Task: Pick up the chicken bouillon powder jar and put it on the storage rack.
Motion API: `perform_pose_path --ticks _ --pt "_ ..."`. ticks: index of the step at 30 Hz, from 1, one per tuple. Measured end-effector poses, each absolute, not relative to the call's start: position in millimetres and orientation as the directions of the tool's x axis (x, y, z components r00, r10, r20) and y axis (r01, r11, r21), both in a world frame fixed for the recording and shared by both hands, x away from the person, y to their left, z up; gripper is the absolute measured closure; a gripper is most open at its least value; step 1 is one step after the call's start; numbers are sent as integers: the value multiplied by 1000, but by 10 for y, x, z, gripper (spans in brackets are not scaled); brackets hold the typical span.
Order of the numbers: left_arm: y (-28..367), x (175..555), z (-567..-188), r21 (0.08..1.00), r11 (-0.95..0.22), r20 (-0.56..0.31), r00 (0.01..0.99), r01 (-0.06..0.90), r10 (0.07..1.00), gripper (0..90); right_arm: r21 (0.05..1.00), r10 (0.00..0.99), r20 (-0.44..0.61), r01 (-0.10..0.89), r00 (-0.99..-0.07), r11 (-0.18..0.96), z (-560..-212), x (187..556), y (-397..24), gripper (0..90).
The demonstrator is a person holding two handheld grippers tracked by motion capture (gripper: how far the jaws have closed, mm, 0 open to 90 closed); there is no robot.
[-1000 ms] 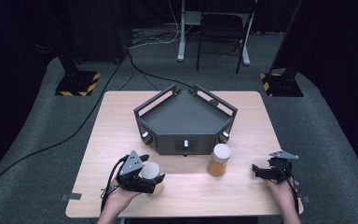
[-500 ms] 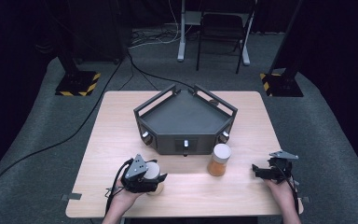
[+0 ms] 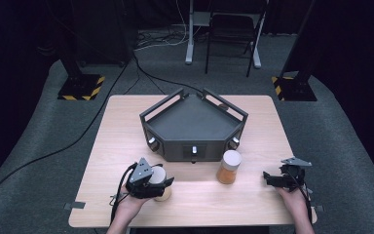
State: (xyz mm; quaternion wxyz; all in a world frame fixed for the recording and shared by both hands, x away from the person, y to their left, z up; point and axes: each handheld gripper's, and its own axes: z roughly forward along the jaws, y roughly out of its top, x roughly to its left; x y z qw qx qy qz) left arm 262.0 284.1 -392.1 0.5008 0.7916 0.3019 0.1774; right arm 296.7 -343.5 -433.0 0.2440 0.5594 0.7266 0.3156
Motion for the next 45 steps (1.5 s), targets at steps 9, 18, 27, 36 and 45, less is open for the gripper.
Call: perform_pose_path --ticks 9,18,27,36,45 --pt "2856 2638 -3686 919 -288 -8 744 268 668 342 731 967 -2 659 -255 175 -4329 2966 -3433 4" --pt "2828 2728 -3371 922 -302 31 729 244 683 342 731 967 -2 659 -256 176 -4329 2969 -3433 4" --pt "2760 2873 -3122 921 -309 49 717 236 695 342 731 967 -2 659 -256 176 -4329 2969 -3431 4" --pt "2746 3027 -2872 934 -282 49 700 221 713 342 731 967 -2 659 -255 175 -4329 2969 -3426 4" --pt "2680 3245 -2645 937 -264 49 664 228 746 342 731 967 -1 659 -256 176 -4329 2971 -3427 4"
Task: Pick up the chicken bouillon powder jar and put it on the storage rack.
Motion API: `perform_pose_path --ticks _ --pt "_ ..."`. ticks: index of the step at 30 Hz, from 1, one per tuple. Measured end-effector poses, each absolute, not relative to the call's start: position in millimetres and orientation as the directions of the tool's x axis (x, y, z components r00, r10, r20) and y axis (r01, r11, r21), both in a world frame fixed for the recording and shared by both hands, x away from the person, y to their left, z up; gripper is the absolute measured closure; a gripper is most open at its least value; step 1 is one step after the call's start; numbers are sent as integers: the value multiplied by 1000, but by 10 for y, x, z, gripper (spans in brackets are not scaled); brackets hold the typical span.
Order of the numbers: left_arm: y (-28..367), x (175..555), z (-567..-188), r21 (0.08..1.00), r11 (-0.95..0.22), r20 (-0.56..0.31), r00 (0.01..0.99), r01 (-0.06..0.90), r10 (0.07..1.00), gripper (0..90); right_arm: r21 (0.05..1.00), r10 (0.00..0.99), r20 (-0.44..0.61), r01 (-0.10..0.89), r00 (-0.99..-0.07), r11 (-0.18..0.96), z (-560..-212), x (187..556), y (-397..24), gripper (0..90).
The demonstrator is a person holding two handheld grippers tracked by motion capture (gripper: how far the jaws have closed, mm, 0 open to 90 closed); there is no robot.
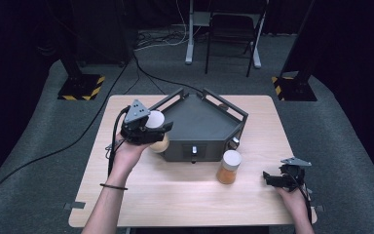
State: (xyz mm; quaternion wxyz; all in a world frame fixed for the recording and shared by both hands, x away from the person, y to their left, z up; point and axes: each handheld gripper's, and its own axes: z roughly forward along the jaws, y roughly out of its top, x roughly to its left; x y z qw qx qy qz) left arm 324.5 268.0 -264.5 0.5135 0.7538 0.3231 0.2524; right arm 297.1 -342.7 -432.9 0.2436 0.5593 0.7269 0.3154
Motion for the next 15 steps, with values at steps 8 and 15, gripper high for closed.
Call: perform_pose_path --ticks 8,15 --pt "2522 3500 -2628 932 -260 47 627 253 777 342 731 966 -1 659 -258 177 -4329 2975 -3425 4" --pt "2421 3697 -2702 932 -233 21 600 278 800 342 731 966 -1 659 -259 177 -4328 2976 -3426 4"
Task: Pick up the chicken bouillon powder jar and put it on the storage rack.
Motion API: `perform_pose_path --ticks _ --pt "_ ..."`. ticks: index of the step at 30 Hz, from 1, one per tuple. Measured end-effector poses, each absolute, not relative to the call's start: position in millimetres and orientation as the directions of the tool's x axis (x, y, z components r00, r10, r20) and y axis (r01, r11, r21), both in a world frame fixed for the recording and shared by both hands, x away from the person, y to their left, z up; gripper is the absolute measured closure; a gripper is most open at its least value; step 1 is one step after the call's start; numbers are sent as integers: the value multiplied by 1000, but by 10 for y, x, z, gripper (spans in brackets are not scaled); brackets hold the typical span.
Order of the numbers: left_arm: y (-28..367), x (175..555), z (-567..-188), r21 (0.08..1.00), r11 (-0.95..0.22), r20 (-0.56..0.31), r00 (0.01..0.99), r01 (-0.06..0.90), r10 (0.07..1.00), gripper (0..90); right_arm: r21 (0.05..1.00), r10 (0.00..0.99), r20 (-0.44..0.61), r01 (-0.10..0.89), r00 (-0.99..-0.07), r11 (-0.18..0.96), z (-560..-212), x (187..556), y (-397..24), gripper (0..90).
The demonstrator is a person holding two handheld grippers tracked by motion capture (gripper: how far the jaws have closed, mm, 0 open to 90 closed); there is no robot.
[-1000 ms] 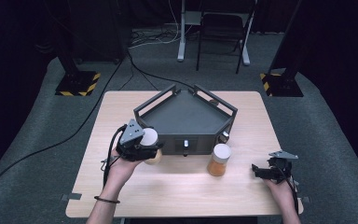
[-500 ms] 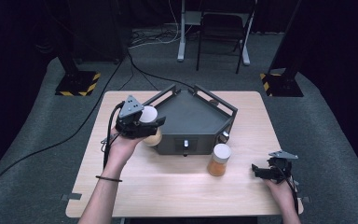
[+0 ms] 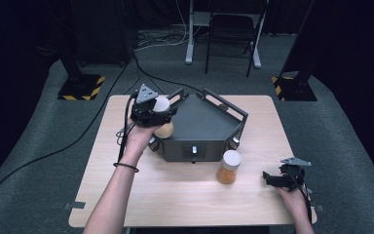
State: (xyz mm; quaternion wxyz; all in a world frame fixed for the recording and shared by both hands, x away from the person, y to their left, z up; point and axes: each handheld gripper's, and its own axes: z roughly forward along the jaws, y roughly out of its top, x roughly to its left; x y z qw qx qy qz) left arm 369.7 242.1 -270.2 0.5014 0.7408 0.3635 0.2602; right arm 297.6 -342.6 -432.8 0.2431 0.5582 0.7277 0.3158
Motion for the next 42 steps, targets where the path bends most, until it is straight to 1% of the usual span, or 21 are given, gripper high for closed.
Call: perform_pose_path --ticks 12,16,23,24,28,34,37,42 --pt "2239 3879 -2789 911 -255 21 582 323 813 341 731 965 -3 658 -264 182 -4328 2981 -3430 3" --pt "2207 3918 -2797 902 -268 23 584 338 812 341 731 965 -2 658 -264 182 -4328 2981 -3430 3" --pt "2198 3960 -2813 901 -258 8 582 348 813 337 731 965 -3 658 -264 182 -4328 2981 -3430 3" --pt "2206 3972 -2810 900 -248 -6 580 358 814 325 731 965 -3 658 -264 182 -4328 2981 -3430 3" --pt "2204 3963 -2785 893 -256 -4 574 371 819 223 731 965 -3 658 -264 182 -4328 2981 -3430 3" --pt "2277 3811 -2736 901 -273 23 592 338 806 170 731 965 -3 658 -264 182 -4328 2981 -3430 3" --pt "2412 3706 -2804 909 -246 -4 597 337 803 157 731 965 -3 658 -264 182 -4328 2981 -3429 3" --pt "2572 3539 -2929 914 -239 -6 599 328 800 151 731 965 -3 658 -264 182 -4328 2981 -3430 3"
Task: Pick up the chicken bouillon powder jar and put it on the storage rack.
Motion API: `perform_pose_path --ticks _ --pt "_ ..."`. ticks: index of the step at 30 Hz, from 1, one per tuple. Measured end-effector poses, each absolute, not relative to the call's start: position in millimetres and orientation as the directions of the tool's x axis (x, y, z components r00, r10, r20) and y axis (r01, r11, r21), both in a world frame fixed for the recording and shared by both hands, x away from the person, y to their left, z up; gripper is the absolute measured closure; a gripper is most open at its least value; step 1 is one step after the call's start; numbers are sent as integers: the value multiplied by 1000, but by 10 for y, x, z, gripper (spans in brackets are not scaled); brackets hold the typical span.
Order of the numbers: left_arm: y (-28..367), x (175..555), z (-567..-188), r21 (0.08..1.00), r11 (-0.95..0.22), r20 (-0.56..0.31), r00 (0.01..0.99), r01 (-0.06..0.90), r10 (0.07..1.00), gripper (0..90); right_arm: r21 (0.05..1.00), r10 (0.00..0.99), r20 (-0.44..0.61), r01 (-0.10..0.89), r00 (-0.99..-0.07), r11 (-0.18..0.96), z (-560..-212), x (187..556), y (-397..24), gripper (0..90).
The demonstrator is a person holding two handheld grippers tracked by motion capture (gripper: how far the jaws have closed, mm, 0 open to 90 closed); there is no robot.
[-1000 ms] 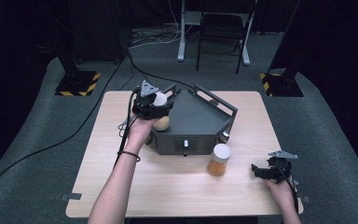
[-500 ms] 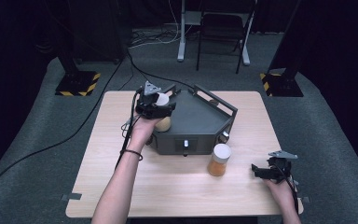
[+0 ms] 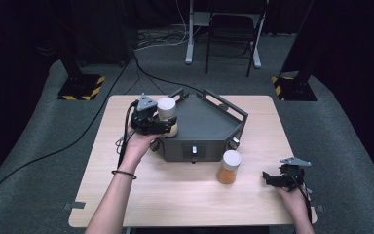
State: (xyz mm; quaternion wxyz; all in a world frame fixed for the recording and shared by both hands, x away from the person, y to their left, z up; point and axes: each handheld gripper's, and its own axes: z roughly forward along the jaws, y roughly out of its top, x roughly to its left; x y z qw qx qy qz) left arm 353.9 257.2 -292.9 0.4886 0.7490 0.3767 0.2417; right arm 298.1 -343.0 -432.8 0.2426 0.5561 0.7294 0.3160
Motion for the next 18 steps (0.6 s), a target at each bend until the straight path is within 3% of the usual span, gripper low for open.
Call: perform_pose_path --ticks 8,11,18 --pt "2858 3263 -3212 925 -192 -52 611 327 790 143 731 965 -3 658 -264 182 -4328 2981 -3430 3" --pt "2915 3134 -3294 927 -208 -28 611 312 791 136 731 965 -3 658 -264 182 -4328 2981 -3430 3" --pt "3017 2848 -3541 926 -194 -22 560 323 829 45 731 965 -3 658 -264 182 -4328 2981 -3429 3"
